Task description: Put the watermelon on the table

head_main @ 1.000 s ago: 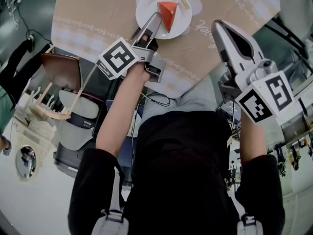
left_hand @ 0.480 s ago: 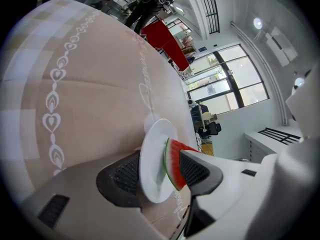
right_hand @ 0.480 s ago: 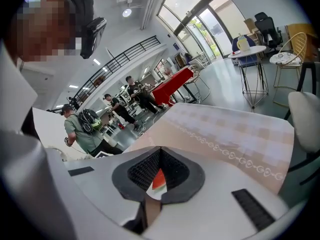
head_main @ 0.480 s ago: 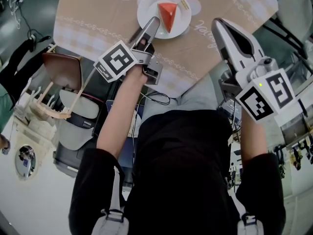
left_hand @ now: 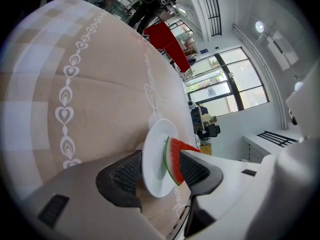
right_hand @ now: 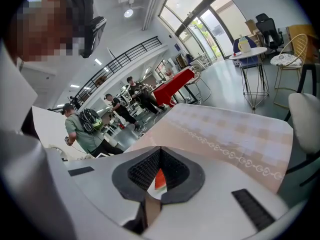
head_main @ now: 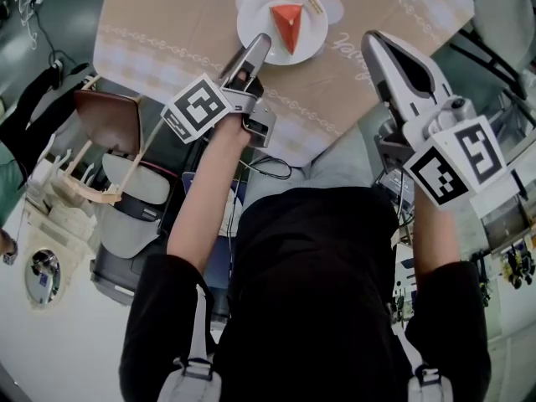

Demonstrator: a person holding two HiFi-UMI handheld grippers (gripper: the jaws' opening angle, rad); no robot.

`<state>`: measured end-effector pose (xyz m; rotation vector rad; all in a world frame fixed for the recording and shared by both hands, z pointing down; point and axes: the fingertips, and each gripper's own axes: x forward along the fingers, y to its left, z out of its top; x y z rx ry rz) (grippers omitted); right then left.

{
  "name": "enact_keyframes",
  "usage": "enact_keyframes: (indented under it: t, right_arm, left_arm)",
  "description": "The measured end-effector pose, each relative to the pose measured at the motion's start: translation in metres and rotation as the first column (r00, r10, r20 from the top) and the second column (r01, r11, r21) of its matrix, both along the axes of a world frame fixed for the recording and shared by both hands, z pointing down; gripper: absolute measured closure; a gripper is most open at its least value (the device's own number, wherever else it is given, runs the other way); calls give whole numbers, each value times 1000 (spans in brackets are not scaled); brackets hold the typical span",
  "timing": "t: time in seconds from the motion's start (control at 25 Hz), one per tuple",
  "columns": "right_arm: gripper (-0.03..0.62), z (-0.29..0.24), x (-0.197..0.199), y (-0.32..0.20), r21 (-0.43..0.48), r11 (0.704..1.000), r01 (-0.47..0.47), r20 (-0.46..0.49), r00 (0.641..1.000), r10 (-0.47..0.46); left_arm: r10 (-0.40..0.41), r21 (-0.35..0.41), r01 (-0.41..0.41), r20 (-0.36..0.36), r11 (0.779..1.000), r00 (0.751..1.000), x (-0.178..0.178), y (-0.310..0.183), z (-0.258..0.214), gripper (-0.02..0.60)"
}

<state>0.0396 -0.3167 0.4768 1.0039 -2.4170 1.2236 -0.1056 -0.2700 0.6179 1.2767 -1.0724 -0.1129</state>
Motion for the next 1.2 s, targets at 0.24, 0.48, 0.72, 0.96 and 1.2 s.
enact_keyframes:
  t: [0.24, 0.48, 0.72, 0.96, 1.2]
  right_arm:
    - [583, 3, 1, 3, -4, 1000, 7, -4, 1000, -7]
    - [583, -1, -2, -1, 10, 1000, 18, -24, 1000, -17]
    - [583, -2, -2, -1, 13, 1000, 26, -24, 999, -26]
    - [583, 0, -2, 2, 9, 999, 32, -11, 999, -32]
    - [583, -9, -13, 3, 22, 999, 42, -17, 999, -42]
  left_arm:
    - [-4, -4, 4, 7, 1000, 1000, -4, 8, 0, 345]
    - [13, 0, -13, 26, 1000, 1000, -2, 12, -2, 345]
    - [49, 25, -54, 147, 998, 988, -12, 12, -6, 347]
    - [70, 72, -87, 220, 994, 973, -16, 4, -16, 347]
    - [109, 146, -179, 391, 973, 914, -22, -1, -40, 359]
